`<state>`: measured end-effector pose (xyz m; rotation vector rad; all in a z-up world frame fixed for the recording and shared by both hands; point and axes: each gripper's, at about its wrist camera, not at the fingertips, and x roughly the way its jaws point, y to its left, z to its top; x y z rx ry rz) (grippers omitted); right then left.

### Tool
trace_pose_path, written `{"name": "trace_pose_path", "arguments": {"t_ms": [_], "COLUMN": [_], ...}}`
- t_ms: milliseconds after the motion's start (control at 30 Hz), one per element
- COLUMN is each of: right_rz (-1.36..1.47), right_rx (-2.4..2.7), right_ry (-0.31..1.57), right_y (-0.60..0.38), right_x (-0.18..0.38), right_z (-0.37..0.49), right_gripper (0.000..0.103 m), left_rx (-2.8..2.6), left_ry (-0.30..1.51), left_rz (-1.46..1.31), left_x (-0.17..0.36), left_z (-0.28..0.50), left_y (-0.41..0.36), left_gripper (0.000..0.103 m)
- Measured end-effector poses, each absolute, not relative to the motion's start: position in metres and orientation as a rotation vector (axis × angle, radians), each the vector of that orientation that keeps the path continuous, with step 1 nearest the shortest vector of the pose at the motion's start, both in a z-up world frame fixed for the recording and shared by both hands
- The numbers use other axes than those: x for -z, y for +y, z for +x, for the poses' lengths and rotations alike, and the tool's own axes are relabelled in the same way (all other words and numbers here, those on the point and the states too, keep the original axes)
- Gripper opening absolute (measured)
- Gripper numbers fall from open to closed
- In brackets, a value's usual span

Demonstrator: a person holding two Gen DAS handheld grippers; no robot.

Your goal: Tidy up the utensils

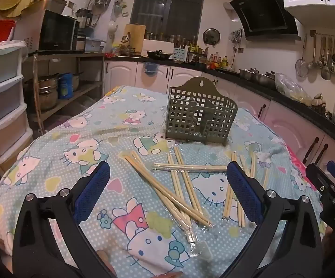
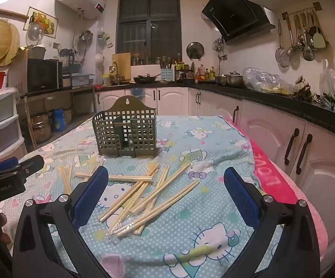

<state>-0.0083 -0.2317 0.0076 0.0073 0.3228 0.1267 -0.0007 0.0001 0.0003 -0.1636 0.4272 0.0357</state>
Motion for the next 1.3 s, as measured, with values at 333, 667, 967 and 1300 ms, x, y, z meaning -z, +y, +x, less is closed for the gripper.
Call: {"name": "trace_pose_path", "arguments": {"t_ms": [333,667,967,1300], "right_rz": [-0.003,-0.002,-0.001,-0.001], "right_rx": [-0.123,-0.126,-0.126,-0.126], "right_ry": [0.319,0.319,0.321,0.321], "right_y": [-0.2291,-0.2316,-0.2307,-0.2307], "right_x": [-0.0071,-0.0078,-0.0083,-0.0083], "right_z": [-0.0087,-0.0091,-0.0087,-0.0087], "right_gripper": [0.097,0.097,0.097,0.097], "left_rx": [-0.038,-0.041,-0.045,-0.039], "left_ry": [0.427,0.421,0.422,0.421], "left_rz": [-0.151,-0.15,-0.149,-0.15], "left_x": [-0.0002,-0.0018,-0.0029,-0.0041], "left_z": [-0.0004,-0.0003,0.002,-0.0006], "left_y": [-0.0006,0.0019,0.0018,0.0008], "left_gripper": [0.092,0.092,0.092,0.092]}}
